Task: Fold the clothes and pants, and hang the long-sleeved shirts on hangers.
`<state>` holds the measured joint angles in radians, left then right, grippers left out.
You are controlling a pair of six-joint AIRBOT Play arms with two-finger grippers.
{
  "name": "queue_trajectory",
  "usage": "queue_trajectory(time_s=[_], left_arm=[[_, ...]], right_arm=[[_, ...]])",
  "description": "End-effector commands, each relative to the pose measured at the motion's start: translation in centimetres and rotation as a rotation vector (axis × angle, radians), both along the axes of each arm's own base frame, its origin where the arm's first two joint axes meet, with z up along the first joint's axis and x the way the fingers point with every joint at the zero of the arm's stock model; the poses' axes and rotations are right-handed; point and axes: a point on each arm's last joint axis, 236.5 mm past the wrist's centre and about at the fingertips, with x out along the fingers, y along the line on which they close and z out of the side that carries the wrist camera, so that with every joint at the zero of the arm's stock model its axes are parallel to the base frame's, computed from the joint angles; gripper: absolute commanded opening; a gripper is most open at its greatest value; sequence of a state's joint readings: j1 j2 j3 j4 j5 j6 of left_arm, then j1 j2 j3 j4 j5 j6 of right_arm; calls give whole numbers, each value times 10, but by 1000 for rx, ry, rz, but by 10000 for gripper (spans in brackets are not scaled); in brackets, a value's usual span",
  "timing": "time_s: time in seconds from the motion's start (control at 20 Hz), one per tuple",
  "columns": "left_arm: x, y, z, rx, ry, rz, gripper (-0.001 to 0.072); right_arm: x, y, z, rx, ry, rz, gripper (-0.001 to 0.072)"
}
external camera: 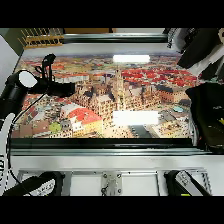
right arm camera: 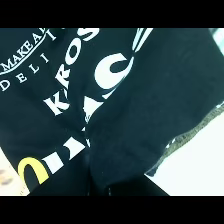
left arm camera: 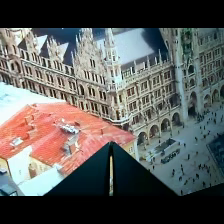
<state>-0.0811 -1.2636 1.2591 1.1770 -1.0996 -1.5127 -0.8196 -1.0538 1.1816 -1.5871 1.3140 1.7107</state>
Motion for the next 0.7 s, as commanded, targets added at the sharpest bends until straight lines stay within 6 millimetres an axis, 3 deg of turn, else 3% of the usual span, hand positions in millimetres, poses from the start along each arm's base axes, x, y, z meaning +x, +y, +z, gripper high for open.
queue_trajectory(time_s=[0.0, 0.05, 0.1, 0.15, 0.2, 0.3, 0.4, 0.5, 0.55, 0.65], left_arm=[[0, 0, 0, 0, 1, 1, 6], [0, 0, 0, 0, 1, 1, 6], [0, 0, 0, 0, 1, 1, 6], [0, 0, 0, 0, 1, 1, 6], [0, 0, 0, 0, 1, 1, 6], [0, 0, 0, -1, 1, 1, 6], [0, -1, 0, -3, 1, 1, 6], [0, -1, 0, -3, 1, 1, 6], [0, -1, 0, -3, 1, 1, 7], [0, 0, 0, -2, 0, 1, 6]], right_arm=[[-11, 6, -22, 18, 35, -11, 33], [-11, 7, -22, 18, 35, -11, 63], [-12, 7, -22, 20, 37, -11, 297], [-12, 7, -21, 16, 34, -10, 595], [-9, 4, -14, -7, 25, 10, 699], [14, -3, 25, -108, -84, 82, 699], [63, 19, 85, -196, -312, 222, 699], [113, 85, 132, -189, -552, 436, 700], [133, 133, 143, -143, -627, 580, 699], [151, 216, 141, -38, -669, 799, 699]])
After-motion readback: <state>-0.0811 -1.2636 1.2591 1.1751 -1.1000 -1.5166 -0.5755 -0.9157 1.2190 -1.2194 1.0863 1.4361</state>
